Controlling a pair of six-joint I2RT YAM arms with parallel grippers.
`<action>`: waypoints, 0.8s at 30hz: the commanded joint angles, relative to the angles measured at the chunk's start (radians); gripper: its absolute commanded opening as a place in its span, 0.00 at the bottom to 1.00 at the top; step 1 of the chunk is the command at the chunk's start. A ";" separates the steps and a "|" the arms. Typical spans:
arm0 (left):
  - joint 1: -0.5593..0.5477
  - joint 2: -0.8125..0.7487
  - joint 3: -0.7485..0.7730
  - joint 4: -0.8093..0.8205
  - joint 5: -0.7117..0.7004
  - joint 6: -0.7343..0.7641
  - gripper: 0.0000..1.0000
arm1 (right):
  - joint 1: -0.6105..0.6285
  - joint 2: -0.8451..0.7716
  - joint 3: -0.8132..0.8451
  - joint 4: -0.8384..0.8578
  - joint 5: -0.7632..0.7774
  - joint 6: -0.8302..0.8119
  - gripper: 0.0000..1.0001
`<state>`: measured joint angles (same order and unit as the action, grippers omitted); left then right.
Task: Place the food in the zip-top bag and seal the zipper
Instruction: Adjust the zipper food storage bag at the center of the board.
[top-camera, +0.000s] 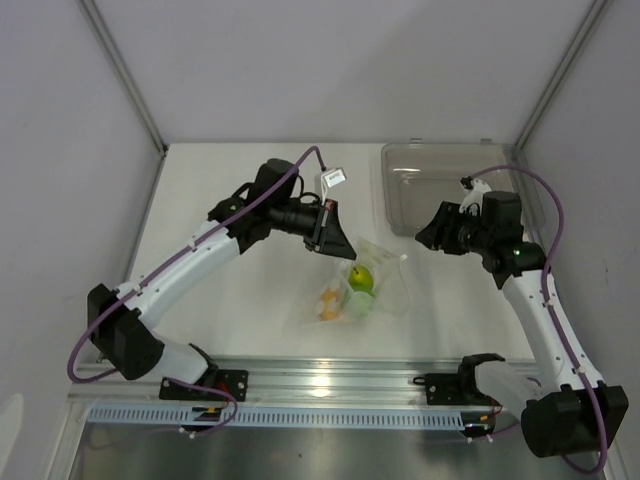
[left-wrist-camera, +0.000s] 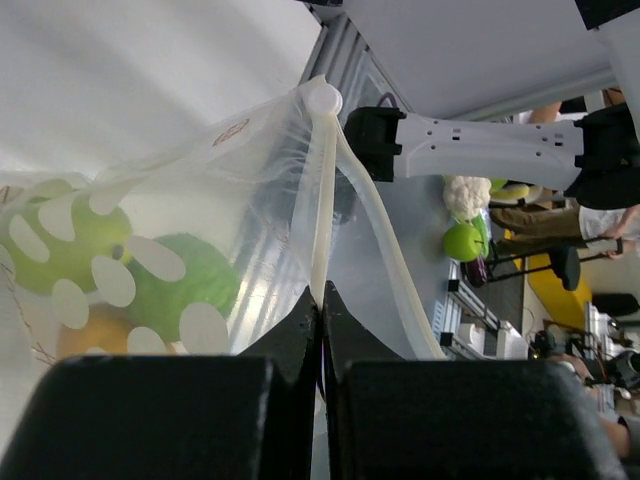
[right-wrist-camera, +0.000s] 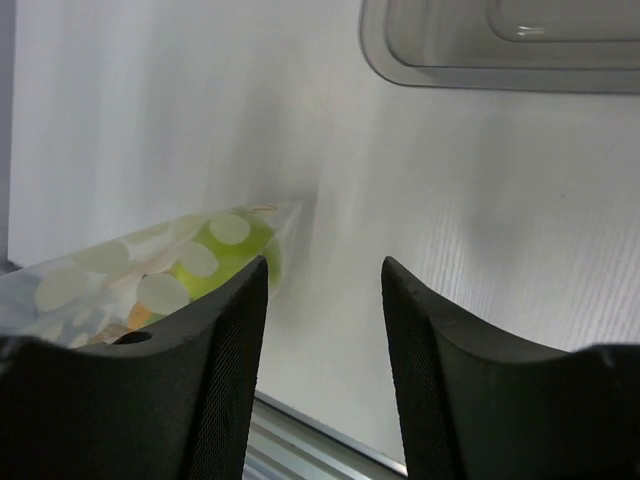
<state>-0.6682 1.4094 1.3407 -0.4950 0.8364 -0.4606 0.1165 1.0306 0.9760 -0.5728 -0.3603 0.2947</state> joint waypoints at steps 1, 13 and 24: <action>0.019 0.029 0.009 0.065 0.124 0.016 0.01 | -0.001 -0.024 -0.031 0.051 -0.155 -0.092 0.53; 0.073 0.143 0.138 -0.014 0.136 0.050 0.01 | 0.069 -0.001 -0.033 0.085 -0.154 0.013 0.70; 0.065 0.145 0.107 -0.076 -0.054 0.050 0.01 | 0.185 0.078 0.306 -0.140 0.042 0.077 0.77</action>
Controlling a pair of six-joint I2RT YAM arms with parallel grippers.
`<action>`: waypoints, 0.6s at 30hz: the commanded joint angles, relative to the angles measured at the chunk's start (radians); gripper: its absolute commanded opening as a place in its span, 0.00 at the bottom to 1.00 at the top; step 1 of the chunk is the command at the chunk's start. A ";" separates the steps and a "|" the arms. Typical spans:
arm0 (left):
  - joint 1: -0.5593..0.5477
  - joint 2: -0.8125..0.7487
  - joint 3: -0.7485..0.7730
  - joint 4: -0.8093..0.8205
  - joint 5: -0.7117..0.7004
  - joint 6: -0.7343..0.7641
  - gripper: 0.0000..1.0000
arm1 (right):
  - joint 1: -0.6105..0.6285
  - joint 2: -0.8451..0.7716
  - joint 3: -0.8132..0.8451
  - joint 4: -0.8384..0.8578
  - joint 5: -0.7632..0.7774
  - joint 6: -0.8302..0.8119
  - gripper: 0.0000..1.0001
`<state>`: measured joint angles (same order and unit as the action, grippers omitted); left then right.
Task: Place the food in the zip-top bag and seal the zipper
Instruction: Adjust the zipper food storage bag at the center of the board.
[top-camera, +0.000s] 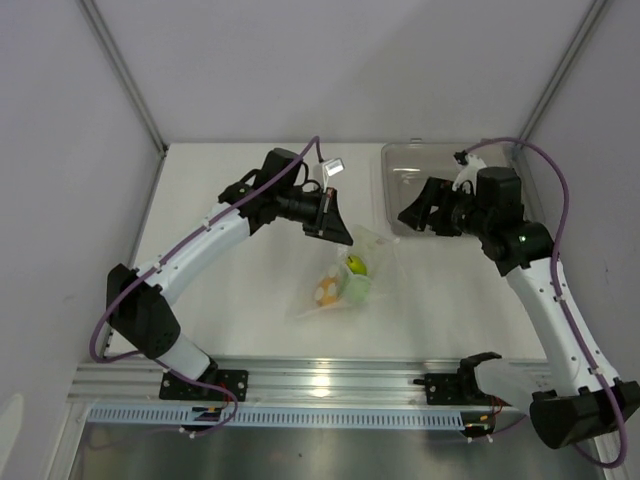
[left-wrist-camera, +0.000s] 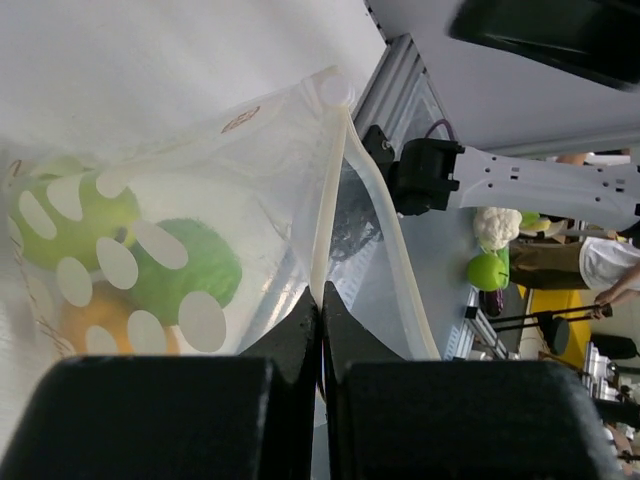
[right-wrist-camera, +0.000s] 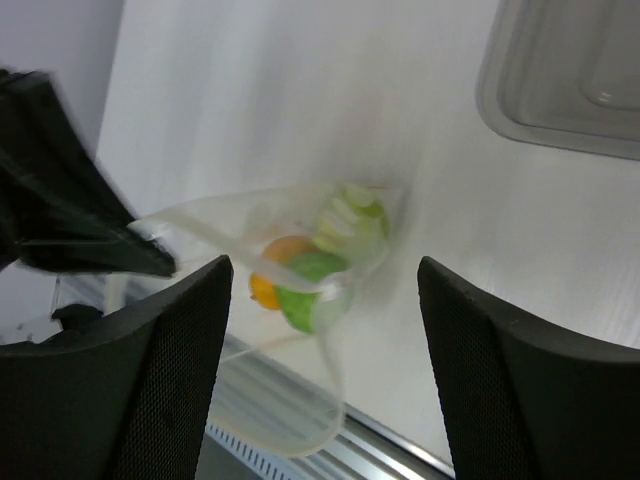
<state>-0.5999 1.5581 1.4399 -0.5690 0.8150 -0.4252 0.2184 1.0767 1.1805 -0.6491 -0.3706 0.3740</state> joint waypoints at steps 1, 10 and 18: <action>-0.006 -0.001 0.019 -0.006 -0.036 0.016 0.01 | 0.184 0.055 0.164 -0.134 0.170 -0.012 0.77; -0.008 -0.020 0.016 -0.002 -0.068 -0.009 0.01 | 0.351 0.109 0.251 -0.276 0.455 0.068 0.77; -0.009 -0.015 0.014 -0.002 -0.063 -0.009 0.01 | 0.390 0.088 0.235 -0.357 0.476 0.101 0.65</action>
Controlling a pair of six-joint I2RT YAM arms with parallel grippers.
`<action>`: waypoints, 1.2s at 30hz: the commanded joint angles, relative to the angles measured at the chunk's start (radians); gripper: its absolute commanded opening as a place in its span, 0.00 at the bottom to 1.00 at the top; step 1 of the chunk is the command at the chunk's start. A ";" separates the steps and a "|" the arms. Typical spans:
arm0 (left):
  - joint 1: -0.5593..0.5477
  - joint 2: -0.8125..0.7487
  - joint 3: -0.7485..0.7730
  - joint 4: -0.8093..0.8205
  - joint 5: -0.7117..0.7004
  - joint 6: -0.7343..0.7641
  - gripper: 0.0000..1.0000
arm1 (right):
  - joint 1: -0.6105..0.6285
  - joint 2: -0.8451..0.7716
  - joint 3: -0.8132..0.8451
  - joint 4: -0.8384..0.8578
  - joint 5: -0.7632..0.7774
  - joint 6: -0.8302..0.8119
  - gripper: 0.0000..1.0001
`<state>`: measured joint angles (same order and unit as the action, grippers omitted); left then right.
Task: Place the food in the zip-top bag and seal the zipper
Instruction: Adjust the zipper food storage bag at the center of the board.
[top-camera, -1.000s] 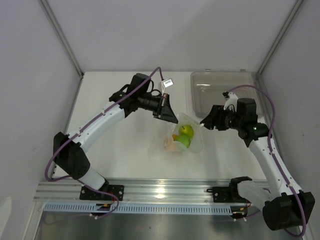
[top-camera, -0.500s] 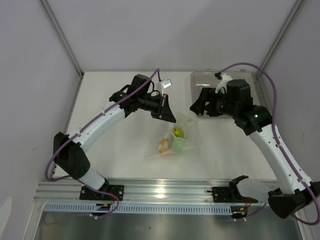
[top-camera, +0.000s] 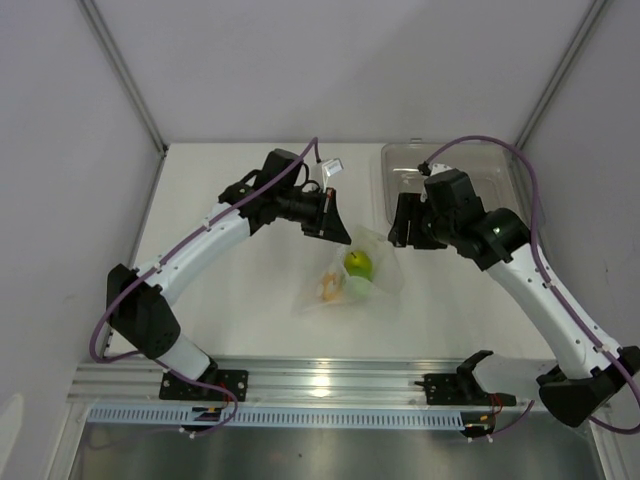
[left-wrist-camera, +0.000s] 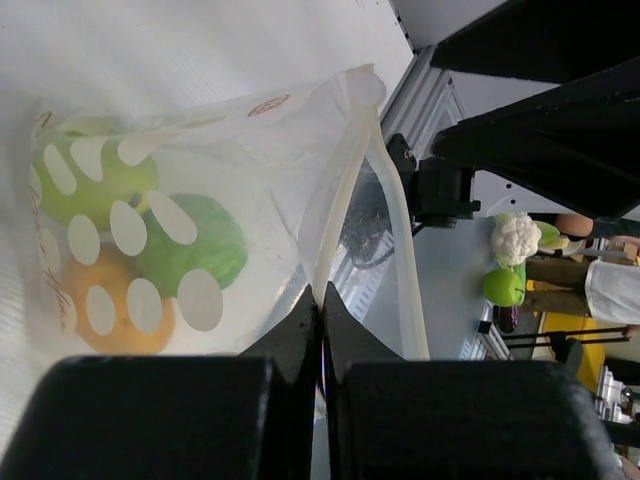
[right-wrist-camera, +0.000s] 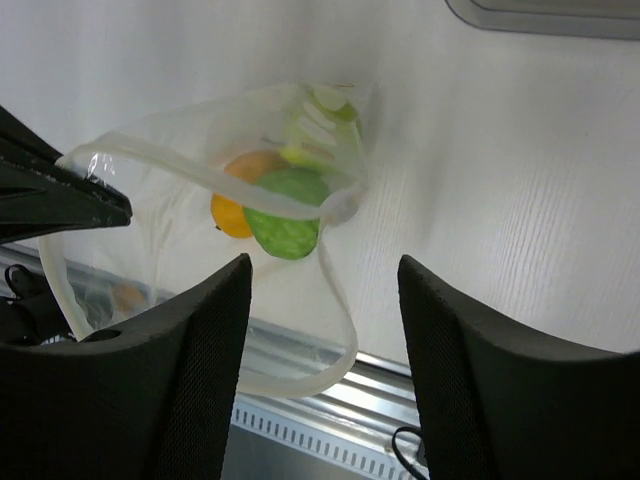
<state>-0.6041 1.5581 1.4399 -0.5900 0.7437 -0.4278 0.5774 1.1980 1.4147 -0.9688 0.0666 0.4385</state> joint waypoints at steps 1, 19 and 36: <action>-0.006 -0.015 0.013 0.021 0.006 -0.006 0.01 | 0.038 -0.035 -0.002 -0.041 0.041 0.043 0.61; -0.023 -0.021 0.005 0.027 0.060 0.009 0.01 | 0.114 -0.014 -0.145 0.080 0.091 0.100 0.45; -0.059 -0.047 -0.050 0.002 0.002 0.070 0.16 | 0.119 0.057 -0.068 0.088 0.167 0.232 0.00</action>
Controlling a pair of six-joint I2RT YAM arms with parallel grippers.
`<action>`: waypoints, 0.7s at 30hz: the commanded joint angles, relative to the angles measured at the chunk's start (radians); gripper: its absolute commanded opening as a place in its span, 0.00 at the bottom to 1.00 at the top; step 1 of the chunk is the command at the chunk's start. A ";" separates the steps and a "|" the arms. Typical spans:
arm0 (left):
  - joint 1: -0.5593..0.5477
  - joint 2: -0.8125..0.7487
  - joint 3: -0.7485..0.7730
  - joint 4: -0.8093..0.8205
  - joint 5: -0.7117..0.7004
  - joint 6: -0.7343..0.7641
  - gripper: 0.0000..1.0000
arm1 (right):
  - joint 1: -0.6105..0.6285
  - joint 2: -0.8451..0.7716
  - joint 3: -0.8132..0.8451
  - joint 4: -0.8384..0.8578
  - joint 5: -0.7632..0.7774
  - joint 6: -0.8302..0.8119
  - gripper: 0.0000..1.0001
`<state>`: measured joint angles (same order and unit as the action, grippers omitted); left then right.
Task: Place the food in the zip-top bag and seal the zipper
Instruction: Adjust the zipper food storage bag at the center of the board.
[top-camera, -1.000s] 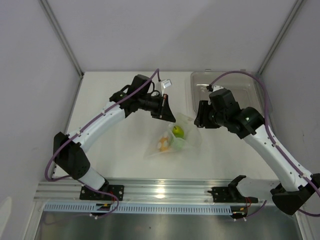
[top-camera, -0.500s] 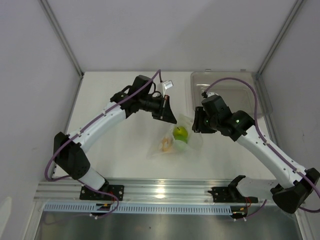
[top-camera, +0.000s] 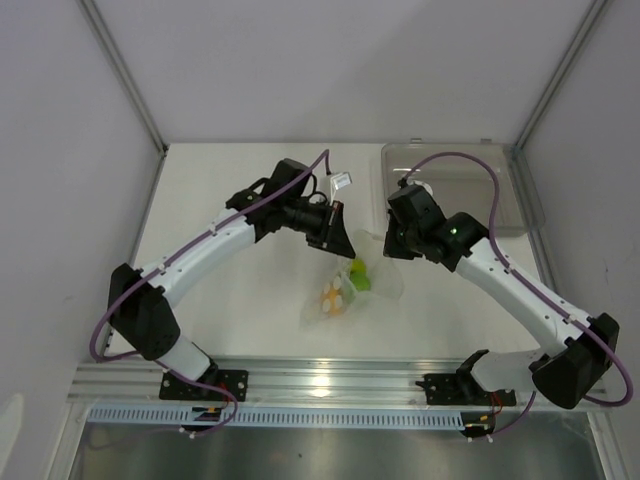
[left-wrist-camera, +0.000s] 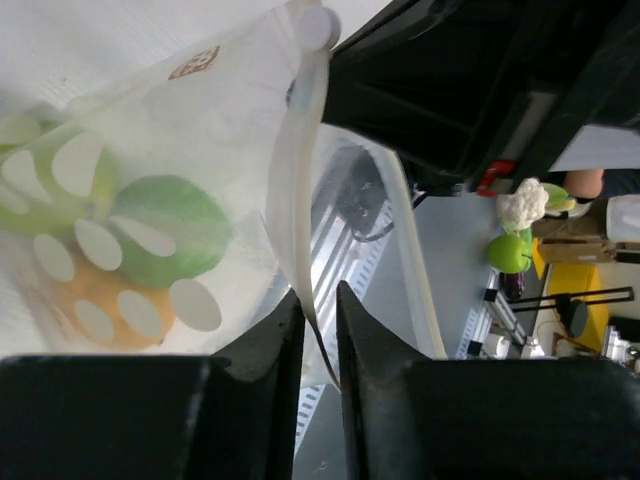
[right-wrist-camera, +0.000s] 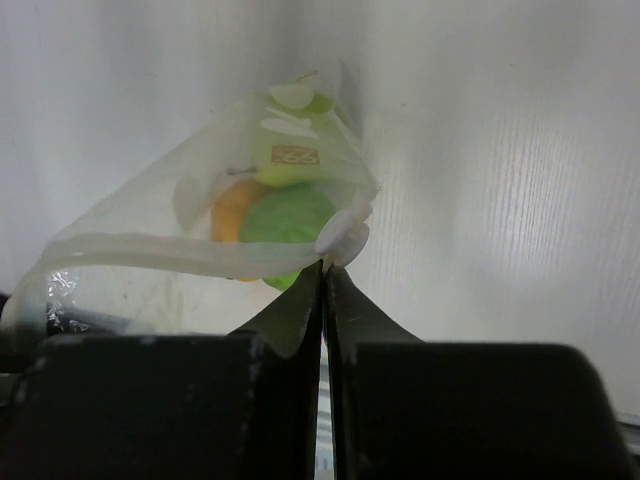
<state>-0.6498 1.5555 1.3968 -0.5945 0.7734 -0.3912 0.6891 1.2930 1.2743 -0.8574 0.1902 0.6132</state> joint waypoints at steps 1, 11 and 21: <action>-0.011 -0.061 -0.013 0.016 -0.046 0.032 0.23 | 0.007 -0.038 0.100 -0.041 0.046 0.062 0.00; -0.034 -0.423 -0.374 0.326 -0.403 -0.011 0.79 | -0.033 0.014 0.213 -0.170 -0.018 0.097 0.00; -0.155 -0.799 -0.654 0.626 -0.764 0.077 1.00 | -0.094 0.045 0.227 -0.183 -0.049 0.089 0.00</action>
<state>-0.7898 0.7956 0.7990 -0.1146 0.1246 -0.3496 0.6182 1.3445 1.4849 -1.0363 0.1574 0.6884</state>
